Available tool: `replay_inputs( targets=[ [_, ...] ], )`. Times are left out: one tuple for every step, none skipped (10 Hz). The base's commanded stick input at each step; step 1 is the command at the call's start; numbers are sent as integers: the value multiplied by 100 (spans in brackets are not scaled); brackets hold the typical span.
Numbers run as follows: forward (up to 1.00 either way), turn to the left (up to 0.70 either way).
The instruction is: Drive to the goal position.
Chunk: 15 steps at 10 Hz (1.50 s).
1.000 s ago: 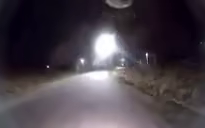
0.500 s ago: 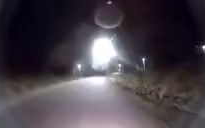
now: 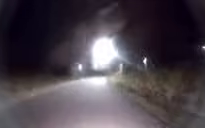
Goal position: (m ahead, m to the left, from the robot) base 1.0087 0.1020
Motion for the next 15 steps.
replay_inputs(
  targets=[
    [85, 23],
    [85, 31],
    [85, 33],
    [85, 34],
    [85, 30],
    [85, 27],
    [85, 24],
    [85, 20],
    [85, 17],
    [85, 14],
    [85, 10],
    [85, 7],
    [85, 4],
    [85, 0],
    [85, 0]
  ],
)
